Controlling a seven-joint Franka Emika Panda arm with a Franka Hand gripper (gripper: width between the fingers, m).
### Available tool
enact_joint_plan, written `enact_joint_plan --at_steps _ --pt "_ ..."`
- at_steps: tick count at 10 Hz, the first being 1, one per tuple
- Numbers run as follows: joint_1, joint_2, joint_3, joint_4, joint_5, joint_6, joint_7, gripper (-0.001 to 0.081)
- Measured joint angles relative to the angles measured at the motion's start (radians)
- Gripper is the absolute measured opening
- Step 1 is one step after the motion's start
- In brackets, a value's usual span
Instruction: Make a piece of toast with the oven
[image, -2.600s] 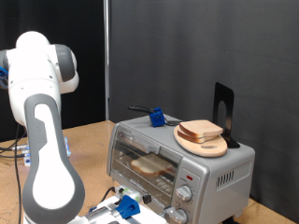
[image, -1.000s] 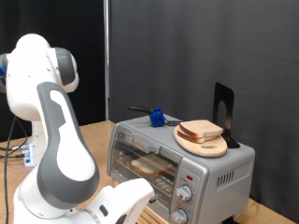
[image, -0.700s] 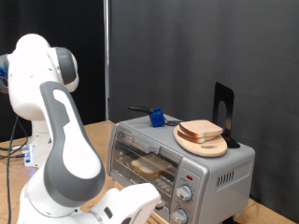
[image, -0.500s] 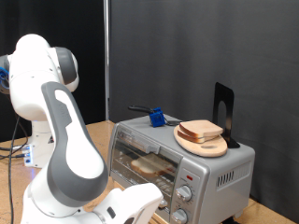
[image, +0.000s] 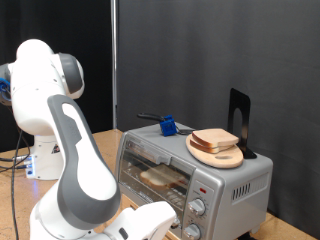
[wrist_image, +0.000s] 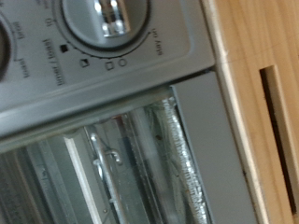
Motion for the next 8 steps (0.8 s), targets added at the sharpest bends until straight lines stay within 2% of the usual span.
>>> enact_joint_plan --at_steps 5,8 --pt "0.005 0.057 0.049 0.086 -0.041 0.017 0.002 0.0682" --pt "0.017 0.078 0.084 0.093 -0.074 0.051 0.0 0.0682"
